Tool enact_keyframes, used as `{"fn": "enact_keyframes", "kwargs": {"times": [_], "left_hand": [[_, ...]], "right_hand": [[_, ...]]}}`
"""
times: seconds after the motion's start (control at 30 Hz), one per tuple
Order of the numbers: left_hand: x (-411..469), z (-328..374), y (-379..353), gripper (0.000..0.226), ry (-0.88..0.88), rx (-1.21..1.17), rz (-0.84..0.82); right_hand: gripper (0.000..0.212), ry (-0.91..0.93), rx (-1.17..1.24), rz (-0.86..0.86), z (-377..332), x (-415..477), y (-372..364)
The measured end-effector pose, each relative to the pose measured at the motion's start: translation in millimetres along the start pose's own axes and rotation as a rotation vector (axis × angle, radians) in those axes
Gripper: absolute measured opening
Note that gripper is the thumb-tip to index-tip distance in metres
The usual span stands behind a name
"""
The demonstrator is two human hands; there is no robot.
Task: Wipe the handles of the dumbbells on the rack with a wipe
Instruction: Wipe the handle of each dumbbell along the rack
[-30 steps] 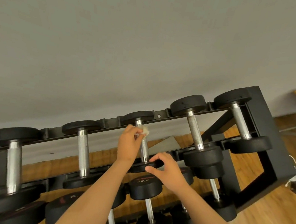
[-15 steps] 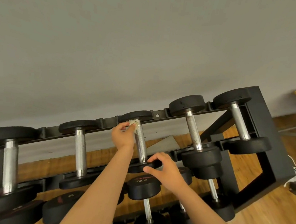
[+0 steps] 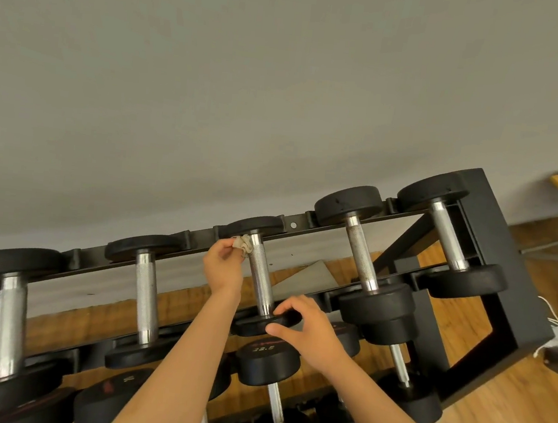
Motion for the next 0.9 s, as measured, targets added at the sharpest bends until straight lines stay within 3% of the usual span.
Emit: {"fn": "enact_keyframes", "kwargs": {"times": [0.23, 0.57, 0.8, 0.9], "left_hand": [[-10.1, -7.4, -4.0, 0.014, 0.186, -0.302, -0.015], [-18.5, -9.7, -9.4, 0.015, 0.168, -0.284, -0.096], [-12.3, -9.7, -9.1, 0.011, 0.079, -0.133, -0.009], [-15.7, -6.5, -9.4, 0.026, 0.092, -0.153, 0.062]], "right_hand": [[0.021, 0.005, 0.002, 0.009, 1.8, 0.4, -2.1], [0.021, 0.001, -0.012, 0.016, 0.9, 0.4, -1.9], [0.020, -0.002, -0.013, 0.016, 0.4, 0.4, -1.9], [0.021, -0.011, -0.016, 0.014, 1.0, 0.4, -2.1]]}}
Point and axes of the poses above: each hand's wrist, its own x-axis towards the middle knuckle, its own y-axis out of the back of the hand, z = x × y, the point moved 6 cm from there along x, towards the middle knuckle, and after that the axes turned 10 degrees about -x, right-handed, at the moved point
